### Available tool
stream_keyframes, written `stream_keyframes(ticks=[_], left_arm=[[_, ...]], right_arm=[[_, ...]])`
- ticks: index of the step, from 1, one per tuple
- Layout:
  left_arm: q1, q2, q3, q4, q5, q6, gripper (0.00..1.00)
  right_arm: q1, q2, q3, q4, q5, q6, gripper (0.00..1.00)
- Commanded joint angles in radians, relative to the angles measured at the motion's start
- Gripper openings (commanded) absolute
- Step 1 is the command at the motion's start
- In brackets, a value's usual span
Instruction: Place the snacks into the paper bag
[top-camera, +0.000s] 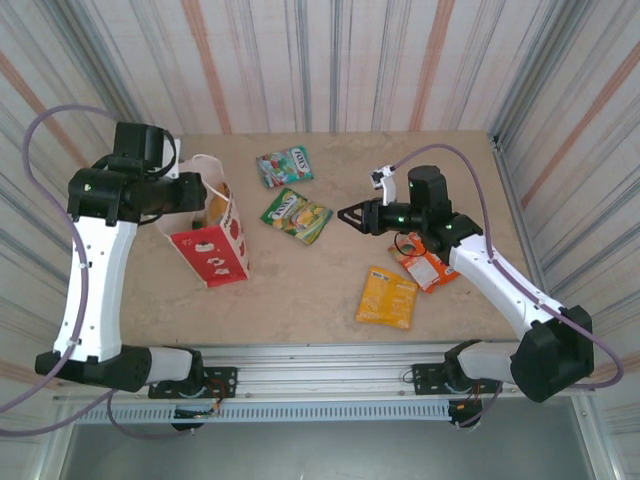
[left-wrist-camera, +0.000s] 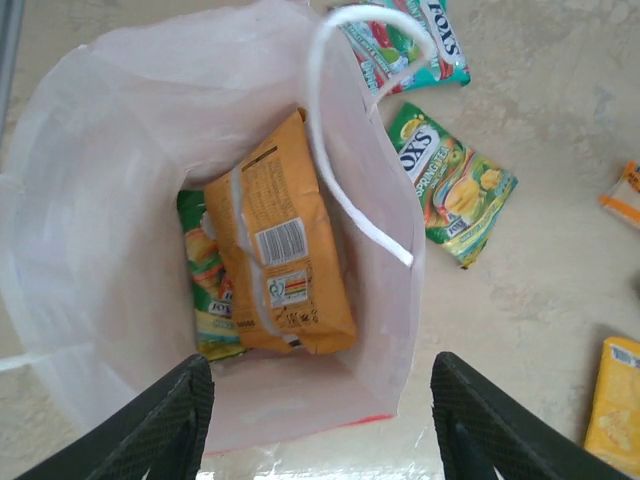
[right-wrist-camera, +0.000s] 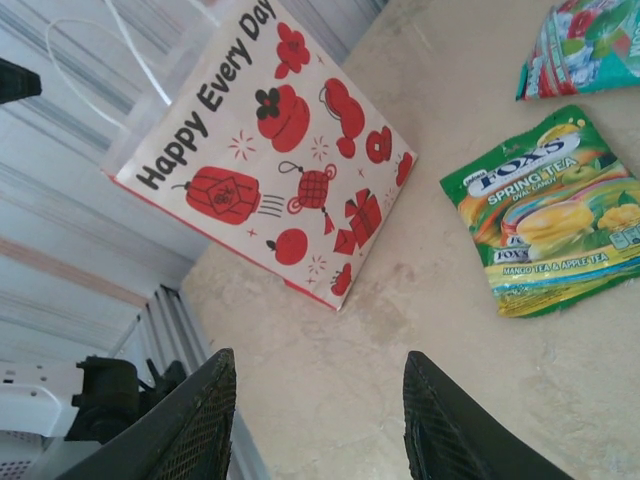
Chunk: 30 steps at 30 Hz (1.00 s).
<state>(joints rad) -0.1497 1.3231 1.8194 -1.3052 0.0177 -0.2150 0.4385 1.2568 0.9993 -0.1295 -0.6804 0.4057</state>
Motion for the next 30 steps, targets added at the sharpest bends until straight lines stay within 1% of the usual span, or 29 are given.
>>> stream_keyframes(ticks=[1,5,9,12,15,16,18,21,22,23,26,30], left_arm=[[0.025,0.002,-0.036,0.120,0.080,-0.022,0.62],[0.036,0.023,-0.055,0.195,0.070,-0.027,0.63],[0.039,0.069,-0.064,0.253,0.083,-0.027,0.64],[0.041,0.110,-0.059,0.279,0.032,0.005,0.65],[0.042,0.153,-0.025,0.276,0.028,0.024,0.63],[0.040,0.161,-0.021,0.282,0.034,0.029,0.61],[0.041,0.176,-0.008,0.291,0.054,0.035,0.52],[0.039,0.189,0.003,0.307,0.082,0.044,0.21],[0.033,0.190,0.006,0.314,0.091,0.049,0.13],[0.020,0.190,0.011,0.317,0.099,0.057,0.09],[-0.031,0.190,0.027,0.316,0.099,0.096,0.04],[-0.085,0.204,0.051,0.289,0.120,0.110,0.04]], right_arm=[[0.005,0.008,0.037,-0.014,0.005,-0.028,0.46],[0.008,0.014,0.035,-0.012,0.002,-0.025,0.46],[0.009,0.017,0.036,-0.009,0.005,-0.025,0.46],[0.009,0.016,0.037,-0.006,0.003,-0.027,0.46],[0.009,0.018,0.036,-0.007,0.004,-0.031,0.46],[0.009,0.018,0.035,-0.007,0.006,-0.033,0.46],[0.009,0.018,0.033,-0.005,0.008,-0.034,0.46],[0.009,0.018,0.029,-0.007,0.007,-0.036,0.46],[0.009,0.017,0.029,-0.008,0.006,-0.037,0.46],[0.010,0.014,0.029,-0.009,0.007,-0.038,0.46],[0.009,0.010,0.018,-0.003,0.009,-0.042,0.46],[0.009,0.009,0.015,-0.002,0.007,-0.039,0.46]])
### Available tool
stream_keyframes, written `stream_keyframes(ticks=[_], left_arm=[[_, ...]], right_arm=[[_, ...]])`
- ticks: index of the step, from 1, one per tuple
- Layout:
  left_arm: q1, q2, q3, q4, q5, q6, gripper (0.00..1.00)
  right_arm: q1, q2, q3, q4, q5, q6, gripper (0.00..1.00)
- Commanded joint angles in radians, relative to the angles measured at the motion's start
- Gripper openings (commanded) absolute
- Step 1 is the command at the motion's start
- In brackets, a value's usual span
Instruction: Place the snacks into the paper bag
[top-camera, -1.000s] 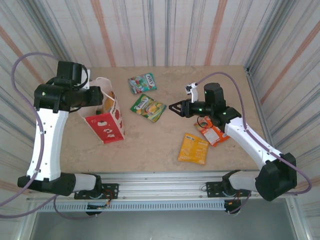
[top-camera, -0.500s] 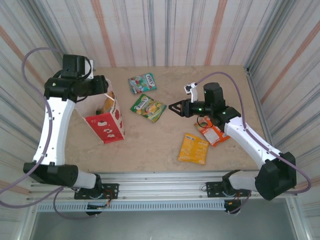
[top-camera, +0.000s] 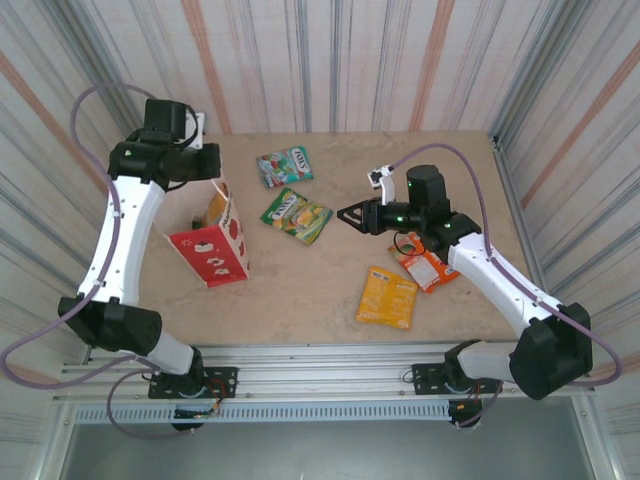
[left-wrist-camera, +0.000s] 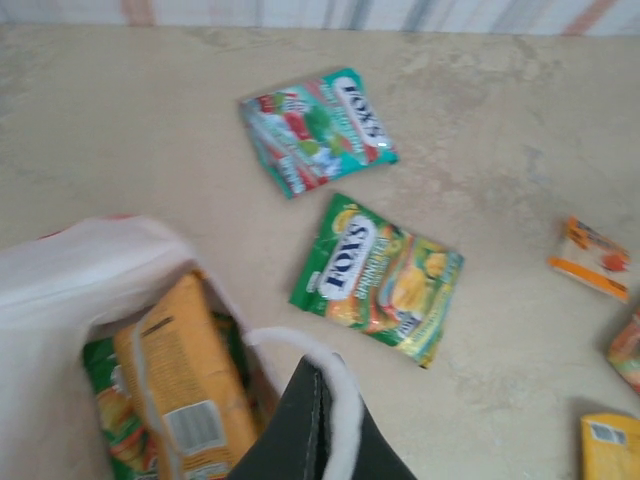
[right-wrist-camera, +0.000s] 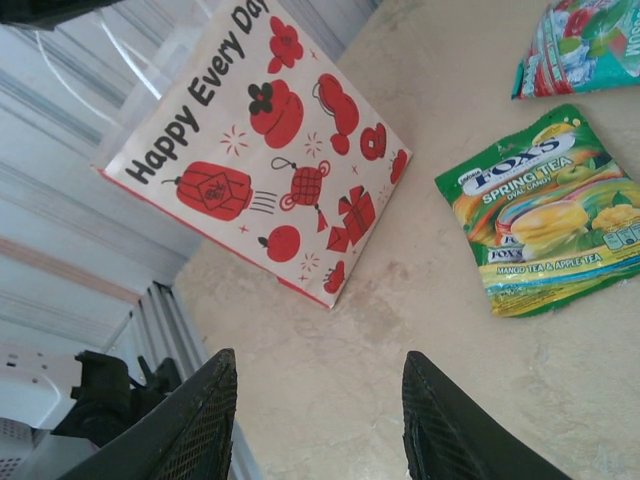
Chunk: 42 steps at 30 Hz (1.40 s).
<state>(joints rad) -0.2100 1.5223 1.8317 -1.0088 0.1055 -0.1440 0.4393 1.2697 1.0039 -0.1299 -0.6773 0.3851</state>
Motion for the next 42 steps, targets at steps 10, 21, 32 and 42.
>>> stream_keyframes(ticks=[10,21,32,42], left_arm=[[-0.167,0.042,0.110,-0.078,0.031,0.061,0.05],[-0.221,0.055,0.239,-0.182,-0.023,0.039,0.60],[-0.217,-0.155,0.082,-0.182,0.038,0.052,0.63],[-0.218,-0.347,-0.135,-0.150,0.070,0.054,0.62]], right_arm=[[0.007,-0.008,-0.001,0.004,0.016,-0.021,0.46],[0.009,0.038,0.065,-0.173,0.179,0.053,0.48],[0.065,0.279,0.121,-0.156,0.278,0.413,0.50],[0.145,0.578,0.282,-0.082,0.414,0.606,0.53]])
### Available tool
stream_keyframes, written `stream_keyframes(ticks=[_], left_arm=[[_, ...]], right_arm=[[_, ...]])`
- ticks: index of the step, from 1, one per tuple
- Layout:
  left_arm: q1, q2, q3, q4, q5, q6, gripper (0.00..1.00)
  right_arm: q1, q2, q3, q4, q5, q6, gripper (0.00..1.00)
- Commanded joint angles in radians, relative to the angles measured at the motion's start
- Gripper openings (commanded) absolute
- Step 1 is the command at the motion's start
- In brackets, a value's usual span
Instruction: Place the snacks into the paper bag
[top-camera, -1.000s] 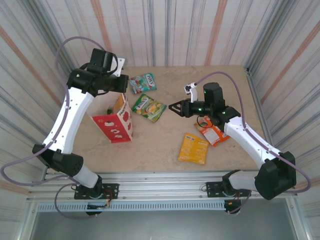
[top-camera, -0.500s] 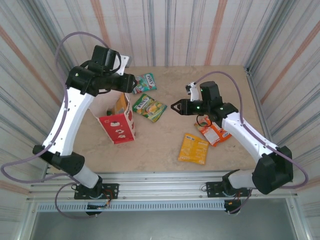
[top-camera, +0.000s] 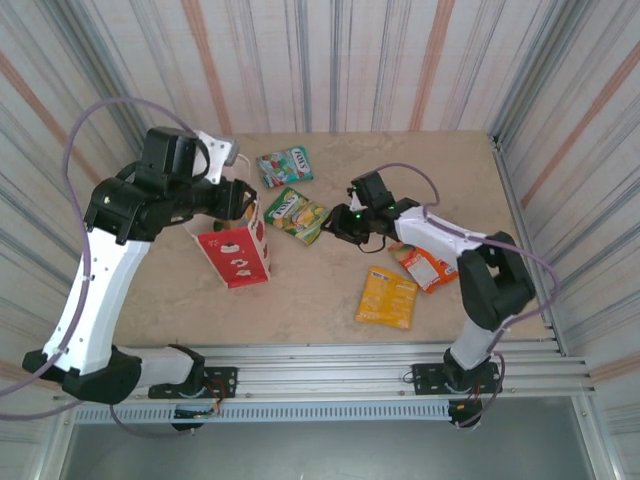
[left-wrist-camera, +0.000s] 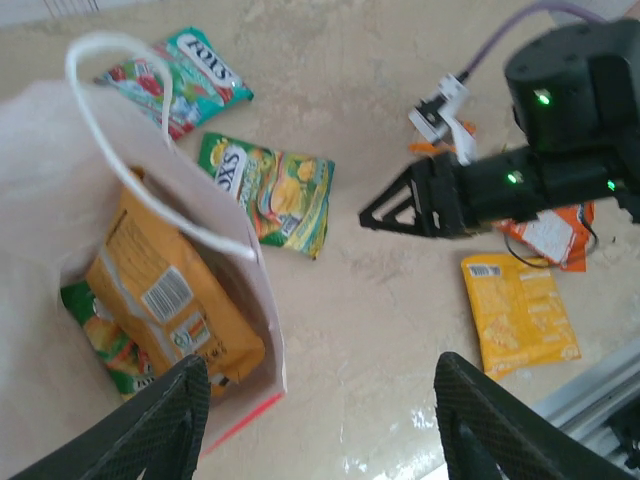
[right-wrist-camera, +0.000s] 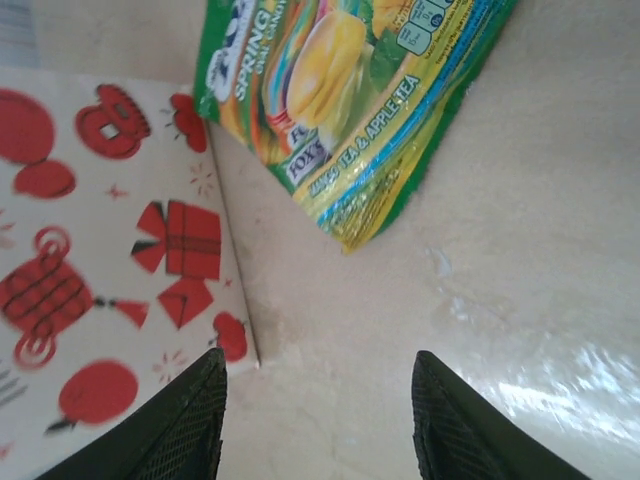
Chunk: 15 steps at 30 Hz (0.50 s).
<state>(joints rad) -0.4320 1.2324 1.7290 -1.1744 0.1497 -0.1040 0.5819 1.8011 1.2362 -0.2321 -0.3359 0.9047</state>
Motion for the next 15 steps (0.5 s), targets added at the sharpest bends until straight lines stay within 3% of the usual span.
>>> stream_keyframes(ticks=[1,15], left_arm=[[0.003,-0.069,-0.045,0.021,0.026,0.011,0.62],[0.003,-0.098,-0.108,0.038,0.045,-0.009,0.60]], right_arm=[[0.004,0.060,0.059,0.023,0.080,0.094,0.53],[0.031,0.270,0.179,0.025,0.156,0.133,0.52]])
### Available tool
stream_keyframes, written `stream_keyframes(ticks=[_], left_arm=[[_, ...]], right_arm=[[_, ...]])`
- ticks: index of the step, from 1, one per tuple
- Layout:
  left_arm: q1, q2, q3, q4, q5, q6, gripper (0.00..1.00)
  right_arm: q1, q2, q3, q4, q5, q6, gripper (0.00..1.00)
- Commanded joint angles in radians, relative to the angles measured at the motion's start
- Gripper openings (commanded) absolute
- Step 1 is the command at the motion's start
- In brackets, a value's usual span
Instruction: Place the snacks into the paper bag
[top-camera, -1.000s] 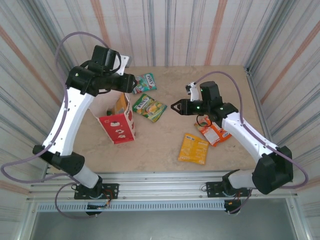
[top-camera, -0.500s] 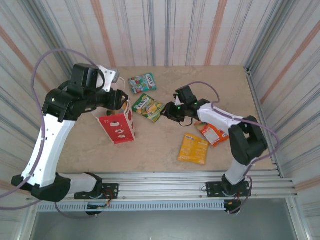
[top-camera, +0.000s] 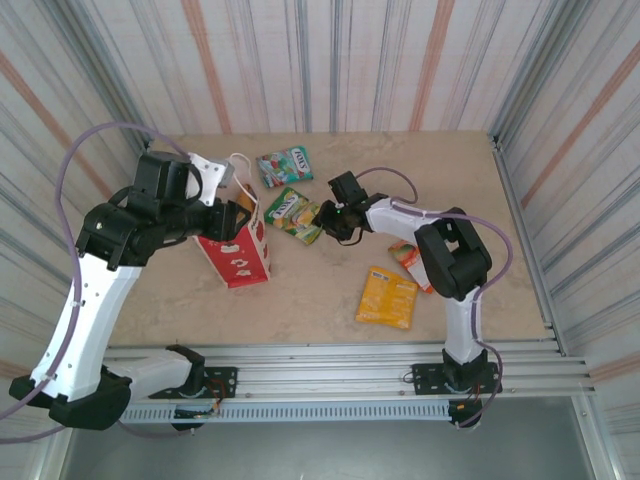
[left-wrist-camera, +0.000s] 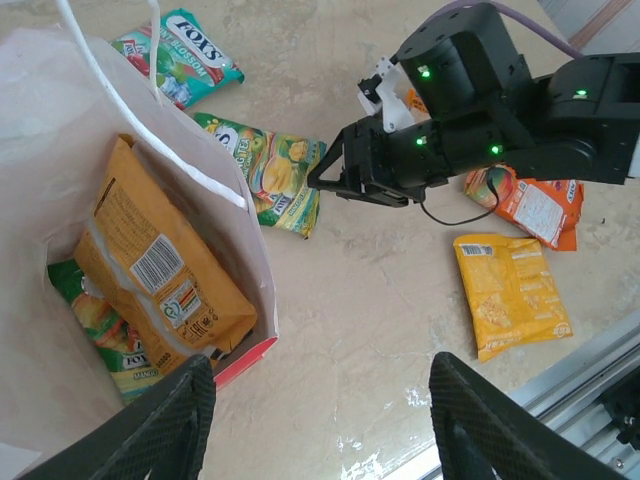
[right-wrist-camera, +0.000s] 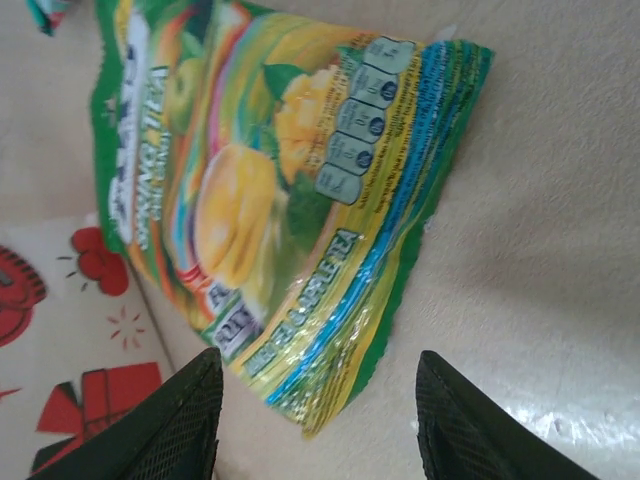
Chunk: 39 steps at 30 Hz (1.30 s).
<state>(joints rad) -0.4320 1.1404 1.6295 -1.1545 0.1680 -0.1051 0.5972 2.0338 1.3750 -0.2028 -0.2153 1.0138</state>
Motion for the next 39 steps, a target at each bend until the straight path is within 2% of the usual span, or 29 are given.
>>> stream_keyframes(ticks=[1,5,7,14,18,27,31,35,39], left_arm=[[0.003,-0.008,-0.011,0.019,0.028,-0.008,0.60],[0.004,-0.012,-0.017,0.028,0.026,-0.008,0.59],[0.004,-0.013,-0.020,0.029,0.025,-0.008,0.59],[0.003,-0.021,-0.016,0.024,0.014,-0.007,0.59],[0.003,-0.024,-0.013,0.022,0.019,-0.007,0.58],[0.003,-0.086,-0.096,0.093,0.114,0.055,0.59],[0.001,-0.108,-0.139,0.103,0.166,0.101,0.59],[-0.003,-0.116,-0.187,0.112,0.244,0.184,0.59],[-0.020,-0.111,-0.228,0.131,0.323,0.282,0.59]], right_arm=[[0.018,0.048,0.045,-0.001,0.037,0.027,0.53],[0.022,0.094,0.068,0.020,0.036,0.038,0.52],[0.022,0.111,0.078,0.023,0.036,0.040,0.49],[0.021,0.096,0.061,0.022,0.071,0.002,0.15],[0.015,0.041,0.036,0.026,0.079,-0.047,0.01],[-0.007,-0.178,-0.050,-0.048,0.073,-0.306,0.00],[-0.021,-0.281,-0.067,-0.172,0.060,-0.481,0.00],[-0.038,-0.404,-0.121,-0.224,0.010,-0.660,0.00],[-0.050,-0.535,-0.156,-0.305,-0.073,-0.920,0.00]])
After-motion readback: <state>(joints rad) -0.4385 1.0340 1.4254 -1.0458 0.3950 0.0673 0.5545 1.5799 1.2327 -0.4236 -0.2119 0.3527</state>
